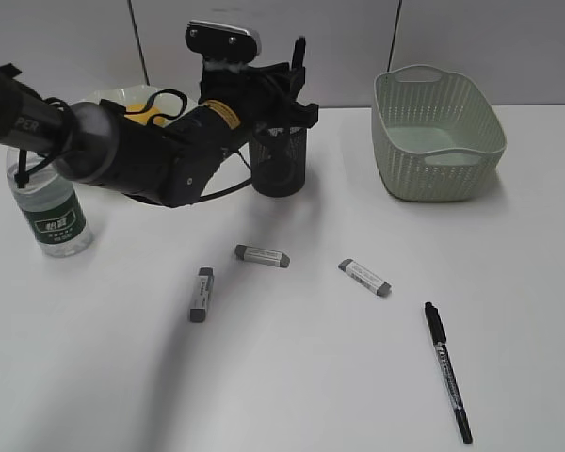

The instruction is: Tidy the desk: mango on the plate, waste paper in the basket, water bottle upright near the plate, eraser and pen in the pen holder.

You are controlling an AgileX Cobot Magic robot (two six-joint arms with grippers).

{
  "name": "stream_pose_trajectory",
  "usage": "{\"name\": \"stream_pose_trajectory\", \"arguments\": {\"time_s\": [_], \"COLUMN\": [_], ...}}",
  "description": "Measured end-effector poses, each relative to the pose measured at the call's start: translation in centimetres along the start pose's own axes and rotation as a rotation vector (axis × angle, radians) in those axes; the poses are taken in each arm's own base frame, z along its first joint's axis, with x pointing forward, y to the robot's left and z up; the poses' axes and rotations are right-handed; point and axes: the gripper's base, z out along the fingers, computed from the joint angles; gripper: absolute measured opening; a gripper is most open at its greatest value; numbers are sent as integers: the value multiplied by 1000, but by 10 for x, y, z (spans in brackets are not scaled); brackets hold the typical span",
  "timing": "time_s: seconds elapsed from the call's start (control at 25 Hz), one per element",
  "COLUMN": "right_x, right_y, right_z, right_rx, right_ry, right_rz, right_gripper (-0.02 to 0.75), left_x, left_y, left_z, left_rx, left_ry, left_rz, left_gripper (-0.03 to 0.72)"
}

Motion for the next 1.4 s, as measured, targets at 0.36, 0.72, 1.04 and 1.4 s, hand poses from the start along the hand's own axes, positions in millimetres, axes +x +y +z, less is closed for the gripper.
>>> {"name": "stream_pose_trajectory", "arguments": {"time_s": [0.36, 0.72, 1.04, 1.4], "right_x": [0, 0, 0, -3], "right_y": [0, 0, 0, 1], "right_z": [0, 0, 0, 2], "right_rx": [0, 0, 0, -9], "right_ry": [0, 0, -1, 17], "right_rz": [0, 0, 0, 31], "right_gripper": [537, 537, 537, 537], "left_x": [-9, -108, -171, -199], "left_y": [4, 16, 62, 121], "left_z": [-1, -35, -110, -229], "left_rx": [-9, -66, -243, -497], "left_ry": [-4, 200, 571, 972], "left_rz": [0, 13, -7, -108], "left_gripper": [545, 547, 547, 542]}}
